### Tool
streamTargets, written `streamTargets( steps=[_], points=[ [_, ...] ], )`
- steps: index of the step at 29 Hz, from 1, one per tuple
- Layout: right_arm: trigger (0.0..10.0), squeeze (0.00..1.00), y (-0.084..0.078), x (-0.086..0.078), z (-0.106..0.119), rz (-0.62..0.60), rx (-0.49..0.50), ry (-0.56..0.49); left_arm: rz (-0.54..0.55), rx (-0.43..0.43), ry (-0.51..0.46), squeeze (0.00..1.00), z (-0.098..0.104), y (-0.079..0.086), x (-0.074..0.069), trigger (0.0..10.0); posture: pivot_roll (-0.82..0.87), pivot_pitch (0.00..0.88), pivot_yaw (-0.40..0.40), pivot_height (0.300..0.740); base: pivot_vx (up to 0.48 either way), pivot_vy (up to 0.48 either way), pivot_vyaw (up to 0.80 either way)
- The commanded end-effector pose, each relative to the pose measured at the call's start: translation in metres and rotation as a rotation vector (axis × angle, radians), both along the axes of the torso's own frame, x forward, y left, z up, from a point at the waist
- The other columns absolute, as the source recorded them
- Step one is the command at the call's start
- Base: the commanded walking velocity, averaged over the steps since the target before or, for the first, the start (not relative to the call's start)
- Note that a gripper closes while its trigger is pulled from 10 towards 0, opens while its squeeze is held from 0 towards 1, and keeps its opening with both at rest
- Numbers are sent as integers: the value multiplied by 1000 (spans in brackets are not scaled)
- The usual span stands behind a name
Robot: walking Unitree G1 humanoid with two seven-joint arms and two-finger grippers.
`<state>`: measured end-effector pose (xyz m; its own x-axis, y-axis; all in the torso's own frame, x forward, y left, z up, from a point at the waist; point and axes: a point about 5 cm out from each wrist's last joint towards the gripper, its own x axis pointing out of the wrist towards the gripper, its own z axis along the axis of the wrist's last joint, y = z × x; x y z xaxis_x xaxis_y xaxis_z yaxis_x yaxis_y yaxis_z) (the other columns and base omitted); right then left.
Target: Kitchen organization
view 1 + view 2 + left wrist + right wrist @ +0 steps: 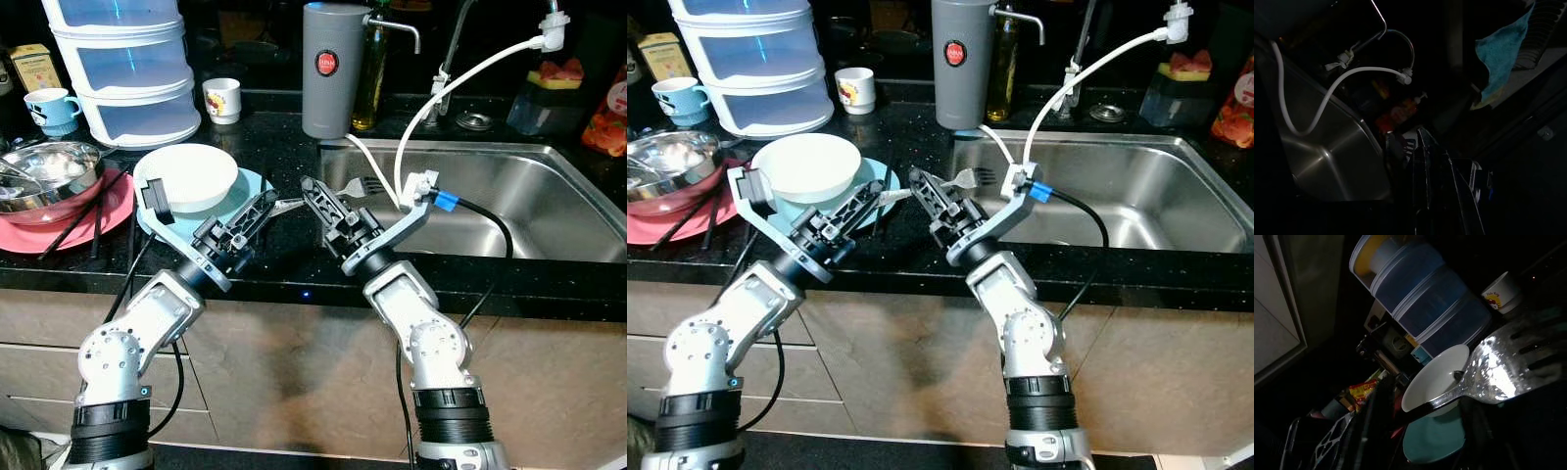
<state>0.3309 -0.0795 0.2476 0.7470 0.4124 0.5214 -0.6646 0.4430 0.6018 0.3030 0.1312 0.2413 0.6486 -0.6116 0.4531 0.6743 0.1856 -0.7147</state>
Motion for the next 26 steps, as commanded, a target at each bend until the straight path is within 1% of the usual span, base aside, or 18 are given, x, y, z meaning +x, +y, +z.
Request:
streamTargets(
  steps=[1, 7, 11, 17, 19, 20, 21, 22, 24, 25, 26],
  points=[
    [0, 0, 12, -1, 1, 14, 68, 23, -19, -18, -14, 0, 2, 0, -3, 0, 128, 66, 41, 740, 0, 0, 0],
    [0, 0, 7, 2, 1, -15, 82, 36, -14, -16, -8, 0, 2, 2, -4, 0, 128, 71, 40, 740, 0, 0, 0],
    [0, 0, 6, 2, 1, -18, 85, 38, -13, -16, -7, 0, 2, 2, -4, 0, 128, 71, 40, 740, 0, 0, 0],
    [0, 0, 3, 4, 3, -28, 96, 33, 29, 21, 29, 0, -3, 3, 2, 0, 129, 75, 40, 740, 0, 0, 0],
    [0, 0, 3, 4, 3, -28, 96, 33, 29, 21, 29, 0, -3, 3, 2, 0, 129, 75, 40, 740, 0, 0, 0],
    [0, 0, 0, 6, 6, -42, 112, 30, 91, 53, 43, 4, -3, 5, 7, 10000, 128, 78, 42, 740, 0, 0, 0],
    [0, 0, -2, 7, 7, -50, 121, 28, 110, 48, 44, 514, -2, 7, 9, 10000, 128, 78, 42, 740, 0, 0, 0],
    [0, 0, -5, 10, 9, -65, 132, 24, 124, 37, 49, 1000, -1, 9, 10, 10000, 127, 78, 42, 740, 0, 0, 0],
    [0, 0, -11, 14, 13, -89, 152, 18, 132, 34, 53, 1000, 0, 11, 11, 10000, 127, 79, 42, 740, 0, 0, 0],
    [0, 0, -11, 14, 13, -89, 152, 18, 132, 34, 53, 1000, 0, 11, 11, 10000, 127, 79, 42, 740, 0, 0, 0],
    [0, 0, -14, 16, 16, -107, 165, 14, 150, 56, 54, 1000, -1, 11, 12, 10000, 128, 80, 41, 740, 0, 0, 0]
  ],
)
